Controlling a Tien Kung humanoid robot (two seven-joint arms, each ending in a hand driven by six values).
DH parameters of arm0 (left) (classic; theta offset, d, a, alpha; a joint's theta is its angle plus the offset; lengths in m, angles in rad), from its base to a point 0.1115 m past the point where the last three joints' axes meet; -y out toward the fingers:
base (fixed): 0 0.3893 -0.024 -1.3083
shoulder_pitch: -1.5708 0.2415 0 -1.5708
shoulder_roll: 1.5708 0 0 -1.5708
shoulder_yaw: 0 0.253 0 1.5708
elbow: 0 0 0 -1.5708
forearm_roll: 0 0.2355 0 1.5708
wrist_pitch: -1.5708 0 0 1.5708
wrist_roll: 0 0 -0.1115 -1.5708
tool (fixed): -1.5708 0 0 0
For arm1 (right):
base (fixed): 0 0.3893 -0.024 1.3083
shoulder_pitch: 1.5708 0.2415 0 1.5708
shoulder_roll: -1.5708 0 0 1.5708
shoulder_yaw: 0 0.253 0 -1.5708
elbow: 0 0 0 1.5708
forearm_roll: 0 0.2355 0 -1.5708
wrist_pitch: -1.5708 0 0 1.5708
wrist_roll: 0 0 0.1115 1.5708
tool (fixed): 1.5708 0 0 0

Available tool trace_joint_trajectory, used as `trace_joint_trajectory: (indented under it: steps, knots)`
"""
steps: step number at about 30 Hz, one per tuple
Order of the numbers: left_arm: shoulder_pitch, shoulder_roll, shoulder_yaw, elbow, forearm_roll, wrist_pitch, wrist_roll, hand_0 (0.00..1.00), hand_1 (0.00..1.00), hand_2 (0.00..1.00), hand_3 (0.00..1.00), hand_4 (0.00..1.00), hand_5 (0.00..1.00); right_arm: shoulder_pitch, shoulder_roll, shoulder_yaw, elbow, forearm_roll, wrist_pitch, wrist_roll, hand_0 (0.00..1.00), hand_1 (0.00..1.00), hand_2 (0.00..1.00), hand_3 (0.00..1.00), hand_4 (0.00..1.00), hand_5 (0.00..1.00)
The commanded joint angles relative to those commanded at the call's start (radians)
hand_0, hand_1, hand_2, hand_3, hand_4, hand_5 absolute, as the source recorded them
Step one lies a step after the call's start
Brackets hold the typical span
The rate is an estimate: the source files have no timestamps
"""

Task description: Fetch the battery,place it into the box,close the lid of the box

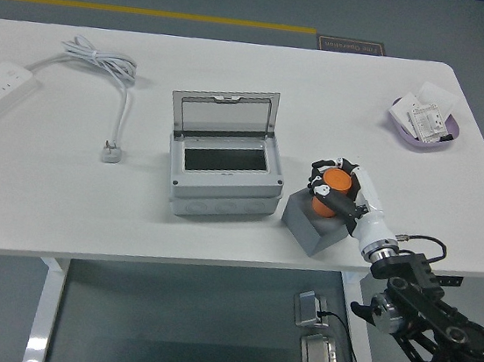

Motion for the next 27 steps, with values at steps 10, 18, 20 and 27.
trace_joint_trajectory:
  steps: [10,18,20,27]
  knots:
    - [-0.002,-0.003,-0.018,-0.001,0.023,-0.001,0.007,0.716,0.752,0.725,0.687,0.574,0.506,0.052,-0.018,0.011,0.013,-0.032,-0.009,-0.027,0.181,0.228,0.231,0.25,0.002,0.002]
    - [0.0,-0.004,-0.032,-0.001,0.041,-0.001,0.012,0.717,0.754,0.729,0.688,0.572,0.509,0.08,-0.033,0.01,0.03,-0.087,-0.007,-0.079,0.152,0.239,0.265,0.264,0.002,0.002]
    - [0.0,-0.004,-0.036,-0.001,0.045,-0.001,0.014,0.717,0.754,0.729,0.688,0.572,0.509,0.098,-0.032,0.001,0.039,-0.122,-0.009,-0.108,0.152,0.239,0.265,0.264,0.002,0.002]
    - [0.0,-0.003,-0.055,0.0,0.067,-0.002,0.021,0.717,0.754,0.73,0.691,0.57,0.508,0.203,0.003,-0.062,0.07,-0.294,-0.016,-0.247,0.152,0.239,0.266,0.264,0.002,0.002]
